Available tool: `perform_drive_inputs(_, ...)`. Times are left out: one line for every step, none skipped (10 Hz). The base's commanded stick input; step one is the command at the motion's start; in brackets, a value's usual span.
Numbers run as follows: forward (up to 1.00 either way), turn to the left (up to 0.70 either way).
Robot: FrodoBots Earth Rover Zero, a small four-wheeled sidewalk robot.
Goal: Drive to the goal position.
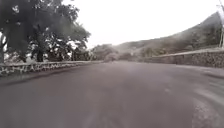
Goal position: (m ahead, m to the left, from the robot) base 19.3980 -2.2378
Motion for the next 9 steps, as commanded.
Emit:
perform_drive_inputs(0.70, 0.00)
perform_drive_inputs(0.70, 0.00)
perform_drive_inputs(0.70, 0.00)
perform_drive_inputs(0.70, 0.00)
perform_drive_inputs(0.70, 0.00)
perform_drive_inputs(0.70, 0.00)
perform_drive_inputs(0.70, 0.00)
perform_drive_inputs(0.70, 0.00)
perform_drive_inputs(0.70, 0.00)
